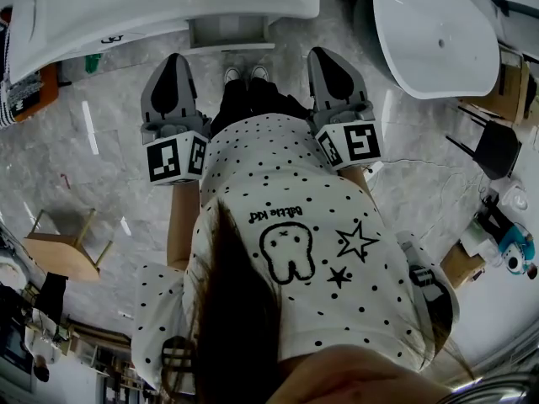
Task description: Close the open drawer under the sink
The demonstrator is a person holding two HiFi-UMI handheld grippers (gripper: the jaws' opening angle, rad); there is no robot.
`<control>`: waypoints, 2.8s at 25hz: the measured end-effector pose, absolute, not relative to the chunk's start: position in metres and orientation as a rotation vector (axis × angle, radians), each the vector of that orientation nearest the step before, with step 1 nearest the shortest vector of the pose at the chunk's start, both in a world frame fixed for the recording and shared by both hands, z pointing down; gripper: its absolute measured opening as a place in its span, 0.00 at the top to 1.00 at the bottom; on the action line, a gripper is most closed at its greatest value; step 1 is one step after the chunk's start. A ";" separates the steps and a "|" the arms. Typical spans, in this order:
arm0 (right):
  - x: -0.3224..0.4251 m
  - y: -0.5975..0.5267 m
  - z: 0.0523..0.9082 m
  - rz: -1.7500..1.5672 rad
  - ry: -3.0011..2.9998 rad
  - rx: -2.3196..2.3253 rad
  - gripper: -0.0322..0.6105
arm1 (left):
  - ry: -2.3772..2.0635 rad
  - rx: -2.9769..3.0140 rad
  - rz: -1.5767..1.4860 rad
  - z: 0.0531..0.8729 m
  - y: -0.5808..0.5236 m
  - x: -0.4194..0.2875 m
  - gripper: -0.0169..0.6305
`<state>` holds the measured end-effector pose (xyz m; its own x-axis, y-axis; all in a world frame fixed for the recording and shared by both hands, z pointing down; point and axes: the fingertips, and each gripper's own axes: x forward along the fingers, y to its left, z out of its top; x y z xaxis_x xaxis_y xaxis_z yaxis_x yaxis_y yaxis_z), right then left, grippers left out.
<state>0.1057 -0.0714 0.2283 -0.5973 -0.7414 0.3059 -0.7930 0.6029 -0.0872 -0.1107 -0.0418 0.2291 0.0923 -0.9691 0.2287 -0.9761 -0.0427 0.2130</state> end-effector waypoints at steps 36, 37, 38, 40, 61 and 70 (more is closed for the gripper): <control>0.078 -0.046 0.320 0.489 -2.476 1.104 0.93 | -1.504 1.827 0.456 0.544 -0.020 -0.060 0.83; 0.076 -0.045 0.326 0.493 -2.471 1.094 0.93 | -1.493 1.818 0.467 0.557 -0.020 -0.058 0.83; 0.074 -0.044 0.332 0.498 -2.466 1.079 0.93 | -1.484 1.807 0.473 0.569 -0.021 -0.057 0.82; 0.069 -0.043 0.347 0.517 -2.452 1.056 0.93 | -1.470 1.782 0.477 0.593 -0.025 -0.060 0.81; 0.078 -0.041 0.416 0.696 -2.298 1.095 0.93 | -1.457 1.794 0.618 0.729 -0.058 -0.039 0.76; 0.082 -0.043 0.426 0.710 -2.266 1.126 0.93 | -1.449 1.790 0.613 0.730 -0.055 -0.039 0.76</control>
